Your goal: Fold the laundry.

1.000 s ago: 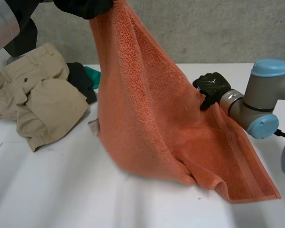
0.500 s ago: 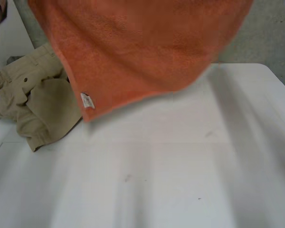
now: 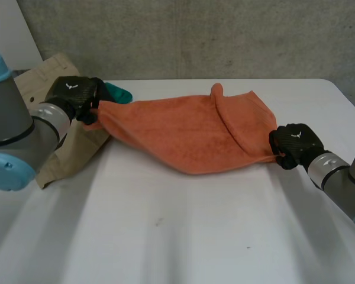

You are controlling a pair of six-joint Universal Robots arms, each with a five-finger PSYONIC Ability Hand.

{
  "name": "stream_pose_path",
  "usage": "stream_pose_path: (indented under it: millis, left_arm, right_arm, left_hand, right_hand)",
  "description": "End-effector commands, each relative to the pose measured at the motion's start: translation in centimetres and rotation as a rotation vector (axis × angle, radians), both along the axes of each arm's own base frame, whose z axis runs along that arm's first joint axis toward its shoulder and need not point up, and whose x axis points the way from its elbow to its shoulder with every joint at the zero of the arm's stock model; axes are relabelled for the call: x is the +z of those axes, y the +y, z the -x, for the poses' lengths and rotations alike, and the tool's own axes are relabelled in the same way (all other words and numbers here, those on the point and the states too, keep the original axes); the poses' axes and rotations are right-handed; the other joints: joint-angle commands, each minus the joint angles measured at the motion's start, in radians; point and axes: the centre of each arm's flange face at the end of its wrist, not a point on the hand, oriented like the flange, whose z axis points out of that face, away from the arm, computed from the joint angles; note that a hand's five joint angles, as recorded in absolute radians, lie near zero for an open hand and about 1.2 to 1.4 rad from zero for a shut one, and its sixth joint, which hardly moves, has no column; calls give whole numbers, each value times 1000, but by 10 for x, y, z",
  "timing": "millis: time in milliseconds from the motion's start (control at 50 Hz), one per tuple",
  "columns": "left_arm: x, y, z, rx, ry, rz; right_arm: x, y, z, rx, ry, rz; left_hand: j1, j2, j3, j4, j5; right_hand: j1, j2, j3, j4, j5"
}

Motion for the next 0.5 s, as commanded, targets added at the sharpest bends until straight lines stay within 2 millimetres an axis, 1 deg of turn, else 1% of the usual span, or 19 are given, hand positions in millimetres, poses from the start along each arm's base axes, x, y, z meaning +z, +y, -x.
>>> stream_pose_path:
  millis: [20, 40, 60, 100, 120, 200, 280, 360, 400, 460, 500]
  left_arm:
    - [2, -5, -11, 30, -5, 42]
    - [2, -6, -13, 36, -4, 42]
    - [2, -8, -15, 43, -1, 42]
    - [4, -9, -17, 49, 6, 44]
    - [4, -10, -19, 56, 10, 43]
    - [5, -13, -20, 65, 19, 48]
    - [12, -17, -22, 71, 28, 65]
    - [21, -20, -24, 81, 45, 81]
    - [26, -21, -25, 86, 55, 86]
    - [38, -22, -29, 97, 85, 98]
    - [46, -23, -29, 100, 106, 106]
  right_arm:
    - [0, -16, 4, -44, -30, -25]
    - [1, -18, 5, -53, -41, -30]
    - [2, -19, 6, -69, -71, -43]
    - [3, -21, 9, -94, -108, -59]
    - [4, -24, 13, -128, -153, -79]
    - [3, -30, 20, -197, -279, -136]
    - [3, -36, 23, -244, -378, -174]
    - [0, -36, 25, -285, -422, -232]
    - [-1, -34, 25, -298, -420, -261]
    - [-4, -27, 22, -308, -401, -307]
    - [-6, -22, 16, -306, -395, -322]
  left_hand:
    - [219, 198, 207, 198, 241]
    - [219, 198, 207, 198, 241]
    - [219, 198, 207, 198, 241]
    - [219, 198, 207, 198, 241]
    - [219, 198, 207, 198, 241]
    - [219, 198, 207, 198, 241]
    - [219, 198, 207, 198, 241]
    - [219, 198, 207, 198, 241]
    - [219, 198, 207, 198, 241]
    - [219, 198, 207, 198, 241]
    - [219, 198, 207, 198, 241]
  right_hand:
    - [29, -3, -18, -25, 21]
    - [-91, -124, -138, -145, -100]
    - [-334, -366, -380, -388, -342]
    - [-450, -483, -497, -504, -459]
    - [-471, -503, -518, -525, -479]
    - [-571, -603, -617, -625, -579]
    - [-624, -656, -670, -678, -632]
    - [-650, -682, -697, -704, -659]
    - [-674, -706, -720, -728, -682]
    - [-709, -741, -756, -763, -717]
    - [-744, -776, -791, -798, -752]
